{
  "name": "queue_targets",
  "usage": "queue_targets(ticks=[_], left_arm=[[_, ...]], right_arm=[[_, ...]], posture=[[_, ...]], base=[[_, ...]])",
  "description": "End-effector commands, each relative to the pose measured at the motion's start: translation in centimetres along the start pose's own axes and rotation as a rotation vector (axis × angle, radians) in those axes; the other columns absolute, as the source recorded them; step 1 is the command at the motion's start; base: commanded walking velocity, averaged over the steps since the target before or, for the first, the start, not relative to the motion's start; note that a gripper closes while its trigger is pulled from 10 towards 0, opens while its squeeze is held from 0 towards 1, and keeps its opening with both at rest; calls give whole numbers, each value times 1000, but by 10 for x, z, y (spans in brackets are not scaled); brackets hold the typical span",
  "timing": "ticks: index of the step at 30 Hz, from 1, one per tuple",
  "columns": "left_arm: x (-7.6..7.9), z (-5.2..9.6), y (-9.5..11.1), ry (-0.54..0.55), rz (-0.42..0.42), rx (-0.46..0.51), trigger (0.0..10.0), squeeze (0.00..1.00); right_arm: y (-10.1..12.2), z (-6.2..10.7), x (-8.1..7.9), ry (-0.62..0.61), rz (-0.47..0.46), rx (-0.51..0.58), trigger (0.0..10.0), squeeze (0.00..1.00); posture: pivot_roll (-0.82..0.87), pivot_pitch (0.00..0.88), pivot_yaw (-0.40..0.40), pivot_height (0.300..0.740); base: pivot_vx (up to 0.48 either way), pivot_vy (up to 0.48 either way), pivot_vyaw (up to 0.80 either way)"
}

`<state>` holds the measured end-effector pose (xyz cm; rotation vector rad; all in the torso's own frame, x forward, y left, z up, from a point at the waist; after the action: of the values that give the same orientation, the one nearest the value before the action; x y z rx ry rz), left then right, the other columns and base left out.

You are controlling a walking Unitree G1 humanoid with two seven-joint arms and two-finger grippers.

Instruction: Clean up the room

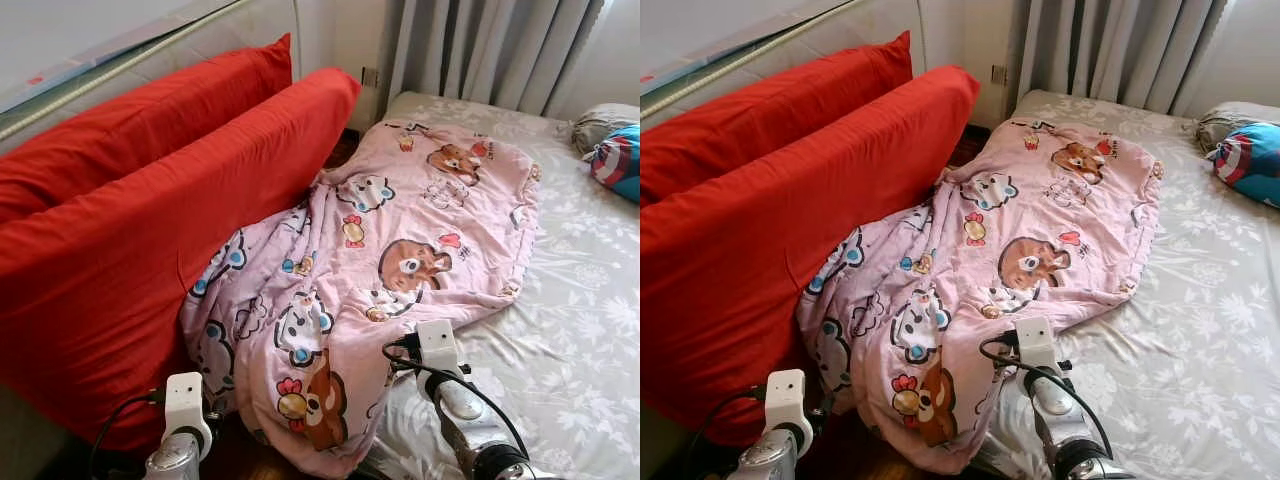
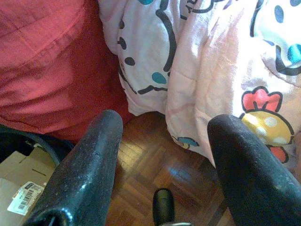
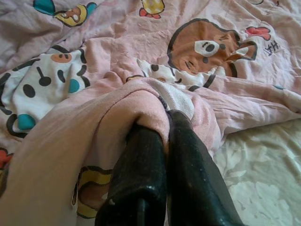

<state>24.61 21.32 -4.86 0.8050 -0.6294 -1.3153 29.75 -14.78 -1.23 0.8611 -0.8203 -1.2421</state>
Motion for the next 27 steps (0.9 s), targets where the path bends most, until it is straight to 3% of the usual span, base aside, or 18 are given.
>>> queue_targets(ticks=[1, 27], left_arm=[[-1, 3, -11, 0, -13, -36, 10000, 0], [2, 7, -21, -24, -20, -67, 10000, 0]], right_arm=[[1, 0, -2, 4, -8, 13, 10000, 0], [-1, 1, -4, 23, -10, 12, 10000, 0]], posture=[[-43, 61, 3, 740], [-48, 30, -3, 740]], base=[[0, 0, 0], [0, 0, 0]])
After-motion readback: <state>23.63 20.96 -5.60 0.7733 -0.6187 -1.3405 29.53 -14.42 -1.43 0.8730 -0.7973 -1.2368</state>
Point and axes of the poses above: a point about 5 cm out from each wrist's last joint towards the gripper, its own z axis pointing back from the gripper into the wrist, its own y axis along the axis of the wrist's last joint, x = y × z, the point moved 1 cm from there along -z, pointing out of the wrist towards the gripper, and after that the axes turned 1 degree about -z, right-handed, at the moved point
